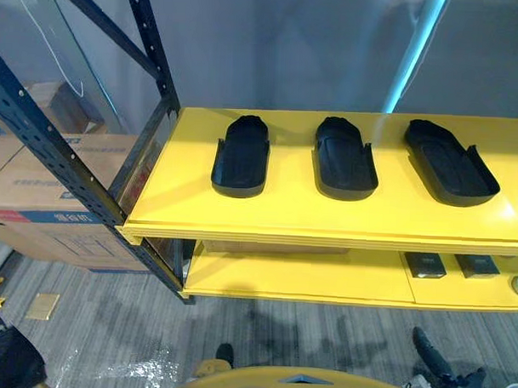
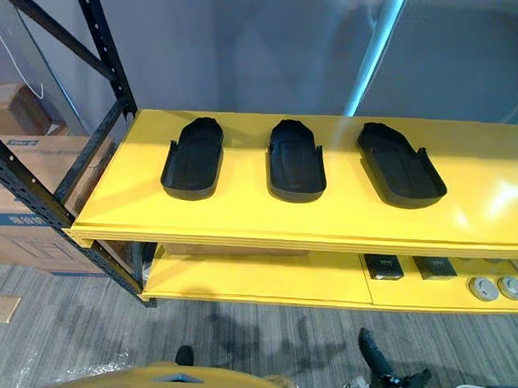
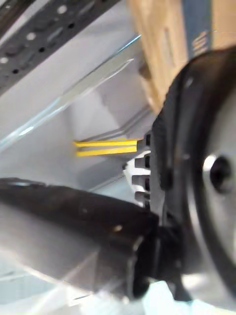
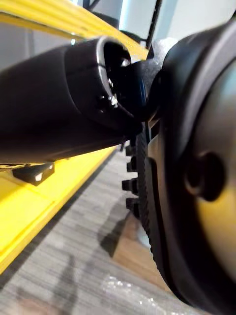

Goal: Walk over and take three plastic housings, then place them on the shelf

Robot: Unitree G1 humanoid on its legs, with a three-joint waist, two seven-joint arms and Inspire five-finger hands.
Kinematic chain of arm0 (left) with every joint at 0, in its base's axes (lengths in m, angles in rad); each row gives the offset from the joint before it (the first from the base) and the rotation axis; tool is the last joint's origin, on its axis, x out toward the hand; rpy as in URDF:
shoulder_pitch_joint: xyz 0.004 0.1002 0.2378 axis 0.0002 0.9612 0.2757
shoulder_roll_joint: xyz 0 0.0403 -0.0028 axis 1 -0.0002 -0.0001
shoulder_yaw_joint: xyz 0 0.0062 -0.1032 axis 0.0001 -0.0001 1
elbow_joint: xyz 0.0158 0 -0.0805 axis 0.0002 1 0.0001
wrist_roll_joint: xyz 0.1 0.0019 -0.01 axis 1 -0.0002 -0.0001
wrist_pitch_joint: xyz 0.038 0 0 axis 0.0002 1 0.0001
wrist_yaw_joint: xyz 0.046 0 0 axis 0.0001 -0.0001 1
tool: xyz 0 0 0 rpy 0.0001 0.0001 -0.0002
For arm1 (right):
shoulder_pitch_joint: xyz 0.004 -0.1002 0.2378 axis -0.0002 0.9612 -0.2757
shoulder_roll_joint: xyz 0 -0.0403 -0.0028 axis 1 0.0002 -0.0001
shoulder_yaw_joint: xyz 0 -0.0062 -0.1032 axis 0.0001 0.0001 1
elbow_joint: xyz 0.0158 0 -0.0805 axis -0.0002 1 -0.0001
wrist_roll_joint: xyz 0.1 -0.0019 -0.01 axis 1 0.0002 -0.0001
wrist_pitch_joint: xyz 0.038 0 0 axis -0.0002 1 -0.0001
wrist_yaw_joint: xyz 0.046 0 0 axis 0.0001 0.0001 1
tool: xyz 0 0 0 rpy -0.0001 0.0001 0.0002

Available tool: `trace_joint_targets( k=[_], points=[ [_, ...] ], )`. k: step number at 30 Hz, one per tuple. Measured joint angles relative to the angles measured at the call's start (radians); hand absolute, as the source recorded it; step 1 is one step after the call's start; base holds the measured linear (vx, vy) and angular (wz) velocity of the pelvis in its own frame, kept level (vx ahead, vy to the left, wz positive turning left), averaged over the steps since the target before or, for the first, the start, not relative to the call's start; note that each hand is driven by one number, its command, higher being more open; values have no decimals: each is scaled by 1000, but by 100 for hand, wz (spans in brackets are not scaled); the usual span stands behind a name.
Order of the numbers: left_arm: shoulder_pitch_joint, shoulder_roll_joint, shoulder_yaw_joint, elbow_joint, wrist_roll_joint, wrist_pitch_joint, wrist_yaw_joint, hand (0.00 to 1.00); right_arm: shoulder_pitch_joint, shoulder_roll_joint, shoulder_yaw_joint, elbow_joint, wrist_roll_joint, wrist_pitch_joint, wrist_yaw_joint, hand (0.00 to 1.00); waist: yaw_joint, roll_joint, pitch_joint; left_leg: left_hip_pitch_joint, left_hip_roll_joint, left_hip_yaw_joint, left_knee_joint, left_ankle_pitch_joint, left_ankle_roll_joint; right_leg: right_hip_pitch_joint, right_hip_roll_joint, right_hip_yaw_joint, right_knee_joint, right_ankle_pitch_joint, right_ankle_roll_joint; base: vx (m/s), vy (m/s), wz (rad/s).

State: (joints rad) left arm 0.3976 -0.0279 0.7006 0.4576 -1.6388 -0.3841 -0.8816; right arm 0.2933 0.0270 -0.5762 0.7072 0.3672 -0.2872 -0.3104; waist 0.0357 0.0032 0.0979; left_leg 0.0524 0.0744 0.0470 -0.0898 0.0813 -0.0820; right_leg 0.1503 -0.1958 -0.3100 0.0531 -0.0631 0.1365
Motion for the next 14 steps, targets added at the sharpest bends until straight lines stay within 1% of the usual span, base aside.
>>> trace_joint_targets(
  k=[1, 2, 3, 4, 5, 6, 7, 8, 9, 10, 11, 12, 14],
  points=[
    [-1, -1, 2, 12, 3, 9, 12, 100, -1, 2, 0, 3, 2, 0, 1, 100, 0, -1, 2, 3, 0, 1, 0, -1, 0, 2, 0, 0, 0, -1, -1, 40, 1, -3],
    [-3, 0, 8, 58, 41, 44, 84, 100, -4, 8, -1, 17, 4, 1, 14, 100, 1, -8, 5, 11, -2, 2, 0, -6, 0, 10, -2, 0, 0, -4, -4, 0, 0, 0],
    [-8, 5, 10, 116, 143, 85, 199, 100, -10, 6, -2, 45, 21, 10, 44, 100, 1, -14, 4, 16, -4, 2, 0, -10, 0, 13, -4, 0, 0, -8, -4, 38, -8, -3],
    [-13, 13, 8, 154, 201, 107, 257, 100, -16, 2, -3, 63, 39, 19, 63, 100, 0, -15, 6, 19, -5, 3, 0, -11, 0, 14, -4, 0, -1, -9, -5, 0, 0, 0],
    [-23, 35, -4, 236, 345, 168, 389, 100, -37, -10, -5, 115, 56, 48, 109, 100, -4, -16, 7, 24, -6, 3, 0, -15, -1, 18, -6, 0, -2, -12, -4, 32, -8, 0],
    [-36, 59, -24, 303, 467, 229, 494, 100, -51, -20, -4, 158, 76, 75, 141, 100, -8, -16, 7, 27, -8, 2, 0, -17, -1, 22, -8, 0, -3, -15, -4, 41, -11, 2],
    [-63, 84, -47, 386, 644, 318, 613, 100, -74, -28, -4, 210, 76, 110, 177, 100, -12, -15, 7, 28, -10, 1, 0, -20, -2, 25, -9, -1, -4, -17, -5, 44, -10, 3],
    [-76, 90, -62, 422, 721, 355, 660, 100, -82, -29, -4, 233, 77, 124, 191, 100, -13, -16, 7, 29, -10, 2, 0, -21, -3, 26, -9, 0, -5, -17, -5, 70, -10, -2],
    [-105, 88, -98, 488, 870, 428, 726, 100, -106, -28, -1, 274, 77, 161, 227, 100, -15, -18, 12, 30, -11, 4, 0, -19, -5, 29, -10, 3, -5, -17, -4, 72, -12, -6],
    [-120, 87, -126, 514, 926, 461, 742, 100, -115, -28, 0, 291, 77, 186, 253, 100, -15, -23, 20, 36, -10, 7, 0, -19, -5, 32, -10, 7, -5, -17, -5, 76, -13, -8],
    [-128, 87, -145, 526, 951, 476, 747, 100, -117, -30, 0, 301, 77, 202, 272, 100, -15, -27, 26, 44, -10, 10, 0, -21, -6, 36, -9, 10, -6, -17, -5, 43, -17, -11],
    [-135, 87, -195, 537, 988, 502, 749, 100, -137, -33, 3, 313, 70, 244, 313, 100, -15, -29, 39, 56, -9, 16, 0, -22, -8, 44, -9, 14, -7, -16, -4, 37, -18, -15],
    [-140, 87, -235, 538, 995, 509, 748, 100, -146, -41, 11, 323, 53, 285, 347, 100, -16, -30, 45, 64, -9, 26, 0, -26, -9, 48, -9, 21, -8, -17, -5, 21, -14, -12]
  ],
)
